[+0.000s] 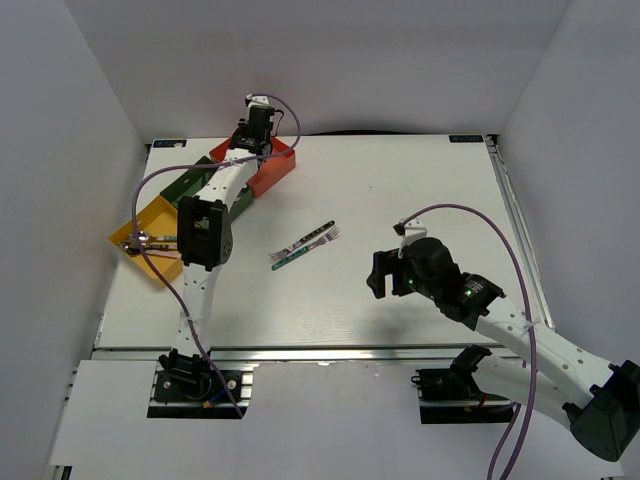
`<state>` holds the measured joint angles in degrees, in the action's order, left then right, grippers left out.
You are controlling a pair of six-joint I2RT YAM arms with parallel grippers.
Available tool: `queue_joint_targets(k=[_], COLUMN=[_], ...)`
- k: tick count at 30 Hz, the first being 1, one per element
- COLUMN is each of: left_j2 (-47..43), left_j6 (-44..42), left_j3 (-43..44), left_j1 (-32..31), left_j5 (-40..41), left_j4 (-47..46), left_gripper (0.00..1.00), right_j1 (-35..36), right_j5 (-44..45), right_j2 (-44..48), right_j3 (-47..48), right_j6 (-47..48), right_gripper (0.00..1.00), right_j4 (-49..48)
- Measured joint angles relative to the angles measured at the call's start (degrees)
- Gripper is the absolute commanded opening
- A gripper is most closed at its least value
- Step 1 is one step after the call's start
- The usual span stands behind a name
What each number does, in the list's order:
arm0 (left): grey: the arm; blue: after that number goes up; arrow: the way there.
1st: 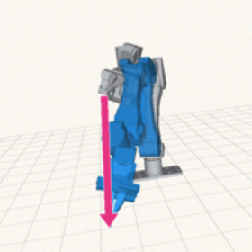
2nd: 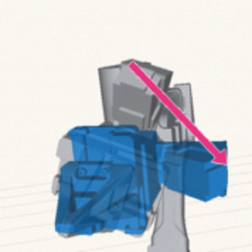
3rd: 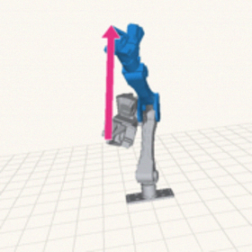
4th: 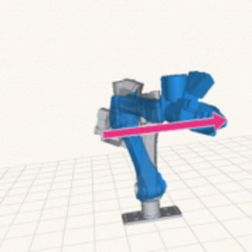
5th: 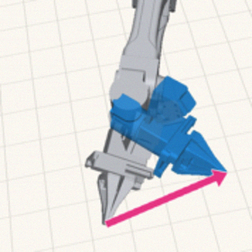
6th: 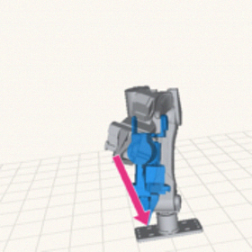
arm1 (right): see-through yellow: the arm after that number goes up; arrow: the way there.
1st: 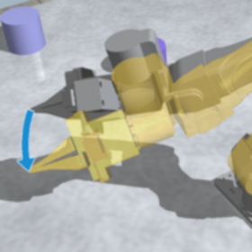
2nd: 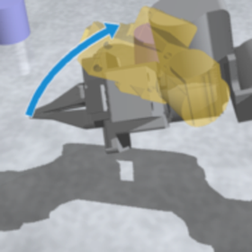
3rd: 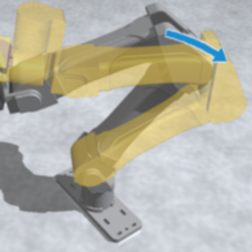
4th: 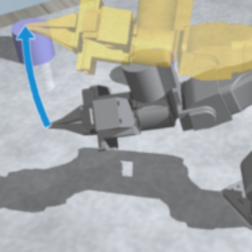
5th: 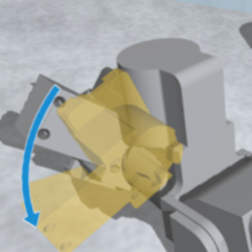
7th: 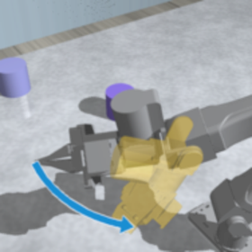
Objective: Sort the eating utensils into containers
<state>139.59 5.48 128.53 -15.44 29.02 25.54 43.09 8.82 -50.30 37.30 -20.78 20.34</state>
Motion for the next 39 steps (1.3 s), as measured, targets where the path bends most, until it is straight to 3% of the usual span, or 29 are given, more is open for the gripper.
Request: queue_joint_targets(k=[6,8,10,14,18,24,28,33,39], left_j2=[0.35,-0.42,-1.92,-8.24,-23.39,-40.30,-39.82,-39.06,-39.06], left_j6=[1.27,1.64,2.14,3.19,4.37,3.52,2.43,2.08,1.57], left_j3=[-0.39,-0.83,-1.68,-5.62,-17.14,-38.32,-49.11,-60.46,-63.36], left_j1=[0.85,1.07,1.07,0.28,-3.58,-18.53,-29.05,-30.36,-28.74], left_j5=[-0.09,-0.11,-0.13,-0.59,-4.07,-12.63,-16.81,-17.84,-15.39], left_j4=[0.52,1.09,1.75,4.17,6.34,4.33,4.52,4.31,0.72], left_gripper=[0.78,0.95,0.98,0.98,0.96,0.76,0.56,0.57,0.58], right_j1=[0.00,0.00,0.00,0.00,0.00,0.00,0.00,0.00,0.00], right_j5=[0.02,0.02,0.02,0.04,0.07,0.04,-0.24,-1.51,-3.06], right_j2=[0.00,0.00,0.00,0.02,0.09,1.99,4.02,5.53,5.05], right_j3=[0.00,0.00,0.00,0.00,-0.02,-0.37,-0.48,-1.51,-3.41], right_j6=[-0.02,-0.04,-0.04,-0.13,-0.35,-0.48,-0.52,-1.25,-1.51], right_gripper=[0.89,0.89,0.89,0.89,0.89,0.89,0.89,0.89,0.89], right_j4=[0.59,0.59,0.61,0.59,0.57,0.63,1.01,0.70,0.70])
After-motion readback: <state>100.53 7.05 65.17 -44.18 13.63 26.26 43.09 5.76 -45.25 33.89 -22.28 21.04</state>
